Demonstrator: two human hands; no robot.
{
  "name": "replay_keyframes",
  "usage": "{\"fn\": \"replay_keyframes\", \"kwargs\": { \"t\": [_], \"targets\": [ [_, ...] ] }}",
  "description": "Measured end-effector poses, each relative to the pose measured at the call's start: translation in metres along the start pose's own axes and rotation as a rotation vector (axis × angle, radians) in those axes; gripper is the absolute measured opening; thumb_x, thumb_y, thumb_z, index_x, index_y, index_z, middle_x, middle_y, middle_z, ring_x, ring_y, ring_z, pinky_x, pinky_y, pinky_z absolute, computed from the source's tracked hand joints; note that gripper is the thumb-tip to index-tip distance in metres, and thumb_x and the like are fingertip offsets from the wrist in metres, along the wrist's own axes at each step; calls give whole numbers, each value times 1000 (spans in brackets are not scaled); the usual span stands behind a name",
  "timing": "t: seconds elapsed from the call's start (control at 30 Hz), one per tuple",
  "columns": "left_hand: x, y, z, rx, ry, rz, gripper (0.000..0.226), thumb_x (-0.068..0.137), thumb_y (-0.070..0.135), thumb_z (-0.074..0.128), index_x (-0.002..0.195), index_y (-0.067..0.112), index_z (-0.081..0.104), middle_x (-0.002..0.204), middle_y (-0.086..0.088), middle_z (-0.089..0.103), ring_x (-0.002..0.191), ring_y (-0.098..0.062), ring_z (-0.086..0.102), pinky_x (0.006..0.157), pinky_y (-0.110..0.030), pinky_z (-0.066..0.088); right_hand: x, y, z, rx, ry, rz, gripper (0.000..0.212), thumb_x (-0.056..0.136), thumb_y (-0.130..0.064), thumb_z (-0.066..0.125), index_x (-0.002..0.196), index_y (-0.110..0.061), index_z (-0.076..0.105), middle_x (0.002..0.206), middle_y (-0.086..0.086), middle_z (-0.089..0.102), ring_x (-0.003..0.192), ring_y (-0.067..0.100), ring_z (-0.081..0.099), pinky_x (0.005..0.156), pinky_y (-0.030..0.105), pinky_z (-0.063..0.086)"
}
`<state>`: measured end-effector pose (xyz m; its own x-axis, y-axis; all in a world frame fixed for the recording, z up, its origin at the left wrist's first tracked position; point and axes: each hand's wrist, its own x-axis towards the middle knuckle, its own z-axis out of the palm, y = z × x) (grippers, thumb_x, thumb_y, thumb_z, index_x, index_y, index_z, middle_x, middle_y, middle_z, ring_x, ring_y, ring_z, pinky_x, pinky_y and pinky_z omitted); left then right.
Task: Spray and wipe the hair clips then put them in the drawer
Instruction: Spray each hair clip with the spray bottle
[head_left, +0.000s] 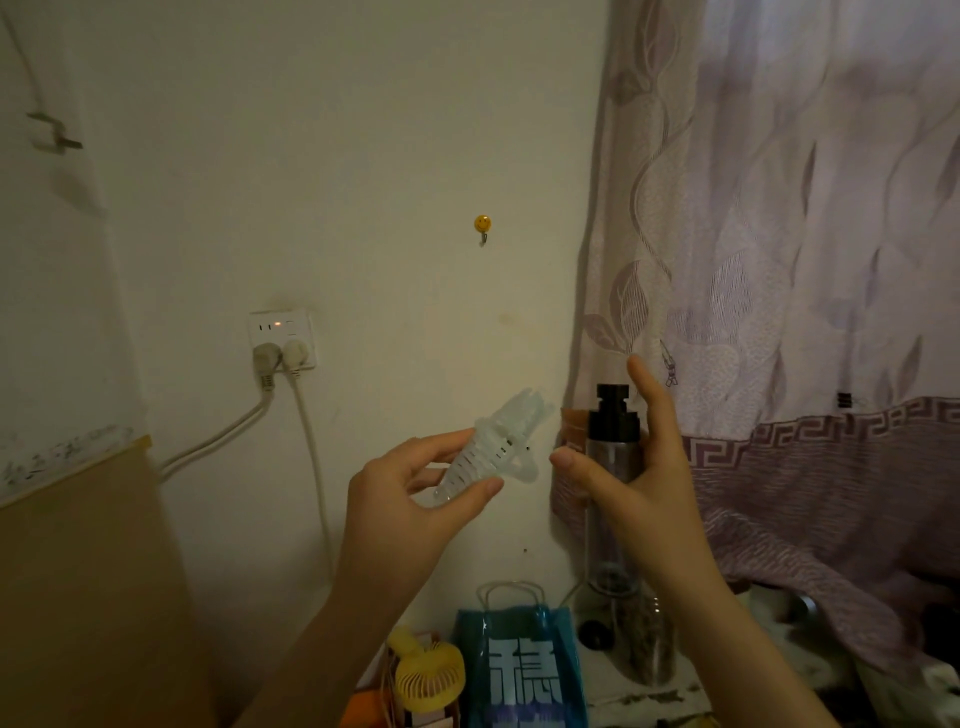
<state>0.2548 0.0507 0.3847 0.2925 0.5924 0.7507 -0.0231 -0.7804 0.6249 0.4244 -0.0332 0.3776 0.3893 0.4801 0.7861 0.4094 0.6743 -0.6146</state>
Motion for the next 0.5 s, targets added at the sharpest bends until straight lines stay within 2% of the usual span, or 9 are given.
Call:
{"fn": "replay_keyframes", "kwargs": {
  "t": [0.1, 0.13, 0.23, 0.27, 0.37, 0.5],
  "targets": [
    [-4, 1, 1, 102, 0, 115, 46, 67, 22, 82, 112, 21, 70, 96, 15, 70, 87, 0, 65, 73, -12, 52, 1, 3, 1, 28, -9, 35, 97, 65, -24, 76, 148, -28, 26, 114, -22, 65, 101, -10, 60, 60, 7, 49],
    [-6, 1, 1, 135, -7, 150, 47, 68, 20, 83, 112, 19, 70, 96, 14, 70, 87, -1, 64, 74, -12, 51, 2, 3, 1, 33, -8, 39, 95, 66, -22, 76, 147, -27, 27, 113, -22, 64, 99, -11, 60, 60, 7, 49],
    [-9, 4, 3, 190, -10, 198, 48, 68, 21, 83, 114, 16, 70, 96, 11, 70, 87, -3, 64, 73, -20, 55, 3, 5, 3, 27, 10, 30, 87, 69, -14, 75, 144, -23, 31, 101, -46, 57, 94, -21, 56, 56, 7, 49],
    [-10, 5, 3, 200, -7, 205, 48, 68, 22, 83, 114, 16, 69, 97, 10, 70, 86, -5, 65, 72, -24, 56, 3, 5, 4, 40, 13, 49, 85, 69, -14, 74, 143, -25, 32, 99, -47, 57, 93, -19, 58, 55, 12, 52],
    [-11, 7, 2, 228, -2, 228, 48, 70, 28, 79, 115, 14, 69, 97, 6, 70, 84, -9, 66, 70, -31, 58, 5, 7, 4, 91, 15, 116, 79, 70, -15, 75, 139, -30, 39, 98, -30, 65, 91, -1, 67, 52, 23, 55],
    [-11, 9, 3, 305, 0, 241, 48, 71, 27, 81, 115, 13, 69, 97, 3, 70, 80, -11, 65, 66, -32, 58, 7, 7, 5, 129, 5, 144, 74, 71, -16, 74, 137, -28, 42, 95, -21, 67, 87, 5, 68, 52, 24, 55]
  ]
}}
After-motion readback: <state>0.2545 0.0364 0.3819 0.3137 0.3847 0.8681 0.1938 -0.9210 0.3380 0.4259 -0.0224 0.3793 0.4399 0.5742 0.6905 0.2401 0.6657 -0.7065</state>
